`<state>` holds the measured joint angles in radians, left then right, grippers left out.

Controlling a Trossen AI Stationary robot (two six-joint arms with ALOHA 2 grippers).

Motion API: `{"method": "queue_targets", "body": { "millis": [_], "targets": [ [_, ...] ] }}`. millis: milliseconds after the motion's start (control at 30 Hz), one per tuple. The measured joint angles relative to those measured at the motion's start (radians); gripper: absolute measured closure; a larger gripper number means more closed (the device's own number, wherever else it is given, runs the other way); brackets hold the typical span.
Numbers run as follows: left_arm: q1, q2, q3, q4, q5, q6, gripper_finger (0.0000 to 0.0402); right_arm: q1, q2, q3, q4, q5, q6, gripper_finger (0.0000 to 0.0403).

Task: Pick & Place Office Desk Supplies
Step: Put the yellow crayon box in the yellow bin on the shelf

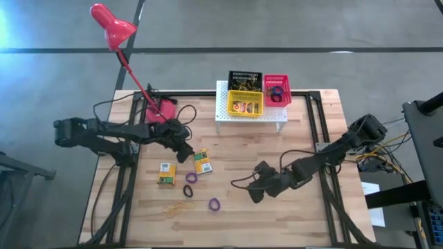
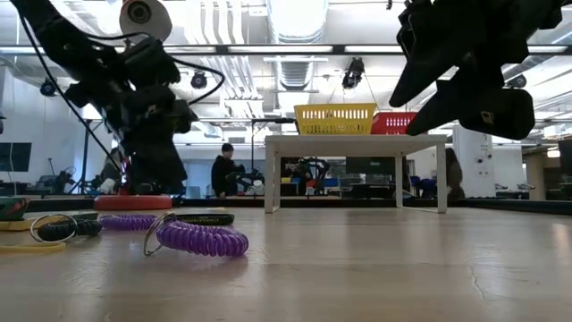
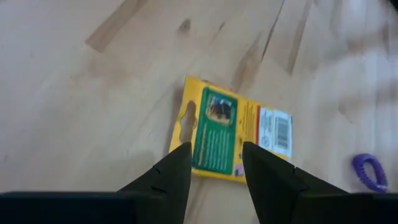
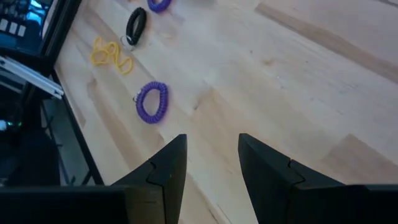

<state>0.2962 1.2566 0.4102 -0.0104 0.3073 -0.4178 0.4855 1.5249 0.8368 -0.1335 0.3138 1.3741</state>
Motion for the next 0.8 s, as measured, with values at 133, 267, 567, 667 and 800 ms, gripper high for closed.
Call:
{"method": "queue_targets", "body": {
  "millis": [133,267,567,667,800],
  "targets": [
    [0.000,0.028,-0.038,0.099,-0.002,0.003,0.0253,-0.018,0.000,0.000,0.016,0.000,0.021,0.0264],
    [0.000,0.067,-0.070,0.209,-0.008,0.005,0.0250,-0.047,0.000,0.001,0.053,0.000,0.040,0.0264],
    [-0.001,0.179,-0.068,0.356,-0.059,0.093,0.0252,-0.120,0.000,0.068,0.063,0.003,-0.081,0.0264],
    [-0.001,0.235,-0.054,0.372,-0.055,0.105,0.0252,-0.140,0.005,0.098,0.064,0.003,-0.142,0.0264],
    [0.000,0.298,-0.028,0.381,-0.003,0.105,0.0265,-0.165,0.027,0.137,0.062,0.003,-0.185,0.0264]
  ]
}}
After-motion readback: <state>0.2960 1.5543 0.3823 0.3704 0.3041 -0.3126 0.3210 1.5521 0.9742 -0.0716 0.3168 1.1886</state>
